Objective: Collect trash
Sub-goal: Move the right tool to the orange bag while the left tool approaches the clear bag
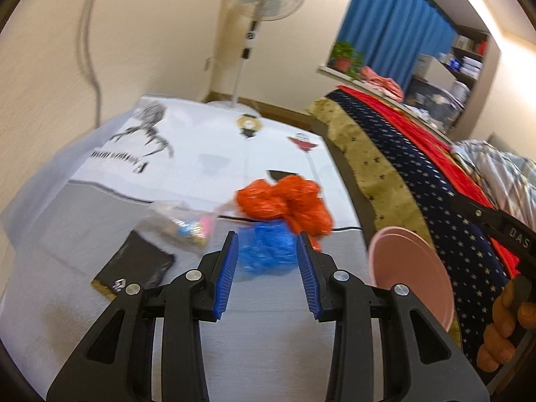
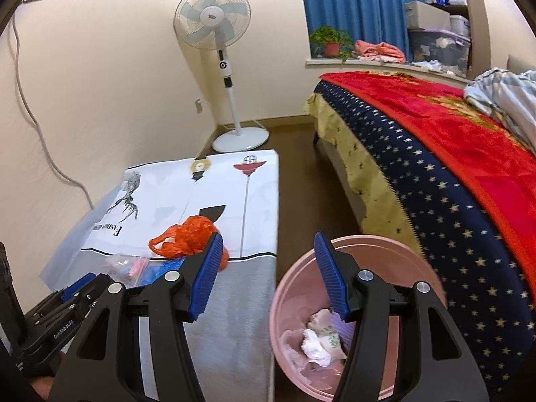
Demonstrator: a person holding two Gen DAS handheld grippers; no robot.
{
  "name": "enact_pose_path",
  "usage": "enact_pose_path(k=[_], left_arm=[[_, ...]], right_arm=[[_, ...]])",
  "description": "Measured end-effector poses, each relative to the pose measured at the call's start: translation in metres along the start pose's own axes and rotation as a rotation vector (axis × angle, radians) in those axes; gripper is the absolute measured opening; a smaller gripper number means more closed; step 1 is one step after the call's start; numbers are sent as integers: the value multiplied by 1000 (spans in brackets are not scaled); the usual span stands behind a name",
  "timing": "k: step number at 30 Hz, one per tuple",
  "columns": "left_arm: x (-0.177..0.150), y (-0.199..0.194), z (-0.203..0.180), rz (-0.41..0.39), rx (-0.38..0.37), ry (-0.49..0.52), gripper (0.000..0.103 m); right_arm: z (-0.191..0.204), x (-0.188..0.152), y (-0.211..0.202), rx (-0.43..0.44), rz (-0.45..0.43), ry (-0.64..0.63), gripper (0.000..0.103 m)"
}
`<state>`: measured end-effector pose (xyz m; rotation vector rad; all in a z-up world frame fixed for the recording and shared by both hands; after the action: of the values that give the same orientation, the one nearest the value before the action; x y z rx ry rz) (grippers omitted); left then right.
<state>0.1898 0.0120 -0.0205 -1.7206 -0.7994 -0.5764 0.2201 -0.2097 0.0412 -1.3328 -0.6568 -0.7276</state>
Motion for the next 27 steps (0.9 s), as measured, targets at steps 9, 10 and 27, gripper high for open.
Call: enact_pose_path(k=[9,10,27], left_arm=[[-3,17,38,12,117,-102,36],[-3,18,41,10,126,-108,36],[7,63,65,48,187,-180,53]], right_arm=[[20,-9,40,64,59,-14,57],[21,-9,44,68,64,-14,57],[49,-15,117,143,158,-18,57]])
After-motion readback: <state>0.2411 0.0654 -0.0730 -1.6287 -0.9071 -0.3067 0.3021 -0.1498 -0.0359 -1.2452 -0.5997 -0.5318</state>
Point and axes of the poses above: each gripper's, at about its wrist camera, not at the fingertips, and y roughly the way its jaws point, z to its left, x to its top, the point moved 3 cm from there along y, roughly the way its jaws point, and after that the axes turned 2 degrees about z, right-handed, at the moved point
